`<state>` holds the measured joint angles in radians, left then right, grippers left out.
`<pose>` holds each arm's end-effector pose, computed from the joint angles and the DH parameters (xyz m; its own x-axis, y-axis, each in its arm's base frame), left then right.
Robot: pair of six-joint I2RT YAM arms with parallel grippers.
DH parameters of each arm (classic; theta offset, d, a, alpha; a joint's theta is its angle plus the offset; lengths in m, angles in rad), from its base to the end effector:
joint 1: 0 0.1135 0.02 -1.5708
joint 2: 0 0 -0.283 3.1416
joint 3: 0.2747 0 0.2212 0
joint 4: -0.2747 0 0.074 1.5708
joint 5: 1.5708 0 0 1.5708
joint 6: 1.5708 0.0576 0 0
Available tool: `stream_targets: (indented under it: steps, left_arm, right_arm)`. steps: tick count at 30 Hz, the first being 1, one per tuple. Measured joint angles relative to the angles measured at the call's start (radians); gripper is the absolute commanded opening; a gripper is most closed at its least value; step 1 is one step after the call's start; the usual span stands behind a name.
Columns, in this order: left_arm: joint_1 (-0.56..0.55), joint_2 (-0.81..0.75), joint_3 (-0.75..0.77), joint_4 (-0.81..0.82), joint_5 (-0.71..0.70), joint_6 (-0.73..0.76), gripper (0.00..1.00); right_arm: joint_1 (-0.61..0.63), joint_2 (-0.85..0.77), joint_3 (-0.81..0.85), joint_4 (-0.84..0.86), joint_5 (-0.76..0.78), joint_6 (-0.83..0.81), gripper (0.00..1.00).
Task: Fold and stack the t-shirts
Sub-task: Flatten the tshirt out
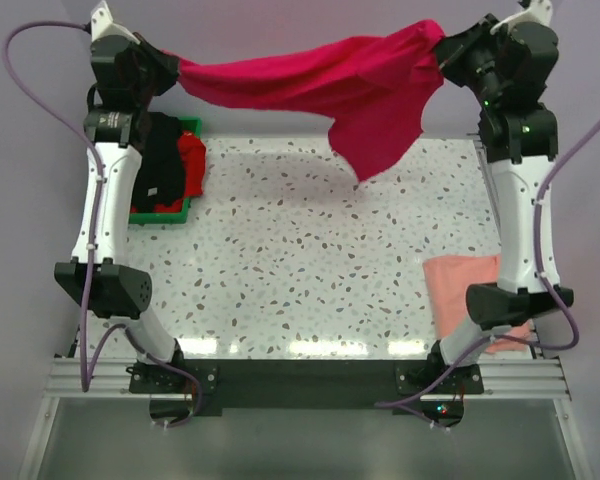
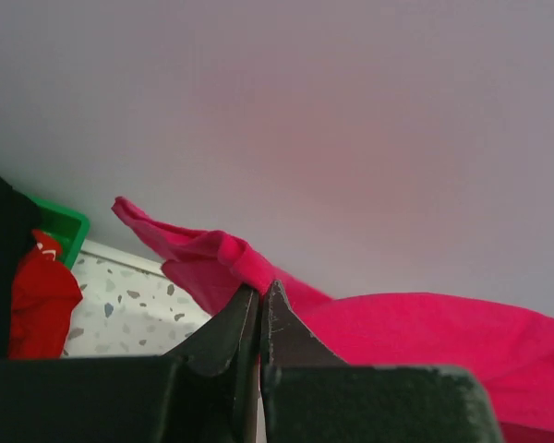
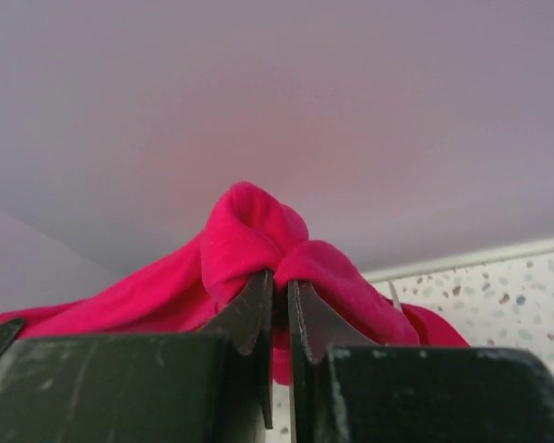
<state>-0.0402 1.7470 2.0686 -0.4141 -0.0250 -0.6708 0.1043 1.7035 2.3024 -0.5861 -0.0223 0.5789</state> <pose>0.3834 -0.0140 0.5042 -0.0818 -0.6186 -0.7814 -0.0454 0.7855 -0.6171 0.3291 0.0357 0.5653 -0.0584 0.5438 -0.8372 -0.1126 0.8296 0.5468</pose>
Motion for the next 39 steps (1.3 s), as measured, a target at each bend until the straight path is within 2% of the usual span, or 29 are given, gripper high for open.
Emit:
stream_targets:
  steps: [3,8,10,11,14,16,20,26,30,35,39]
  left_arm:
    - [0.031,-0.047,-0.026,0.017,0.035,0.002,0.00]
    - [0.038,-0.108,-0.217,0.051,0.098,0.002,0.02]
    - [0.038,-0.112,-0.327,0.069,0.122,0.002,0.24]
    - [0.038,-0.109,-0.391,0.082,0.133,0.000,0.43]
    - [0.038,-0.097,-0.576,0.105,0.163,0.002,0.59]
    - [0.038,-0.090,-0.708,0.130,0.191,-0.009,0.62]
    - [0.034,-0.099,-0.999,0.210,0.225,-0.045,0.63]
    - [-0.015,-0.241,-1.289,0.239,0.148,-0.100,0.62]
    - [-0.037,-0.320,-1.347,0.277,0.093,-0.131,0.61]
    - [-0.041,-0.296,-1.333,0.309,0.029,-0.158,0.52]
    - [-0.057,-0.279,-1.318,0.293,-0.060,-0.183,0.52]
  right_arm:
    - [-0.005,-0.139,-0.139,0.062,-0.011,0.013,0.00]
    - [-0.005,-0.376,-0.562,0.139,-0.042,0.038,0.00]
    - [-0.005,-0.417,-0.734,0.158,-0.051,0.044,0.00]
    - [-0.005,-0.422,-0.815,0.163,-0.054,0.047,0.01]
    - [-0.009,-0.353,-1.043,0.173,-0.057,0.050,0.10]
    - [-0.016,-0.263,-1.141,0.171,-0.058,0.048,0.15]
    - [-0.043,-0.114,-1.248,0.153,-0.076,0.038,0.26]
    - [-0.054,-0.178,-1.312,0.190,-0.078,0.029,0.28]
    - [-0.054,-0.272,-1.385,0.220,-0.080,0.029,0.28]
    - [-0.054,-0.301,-1.444,0.237,-0.088,0.026,0.28]
    - [-0.054,-0.303,-1.465,0.239,-0.103,0.024,0.28]
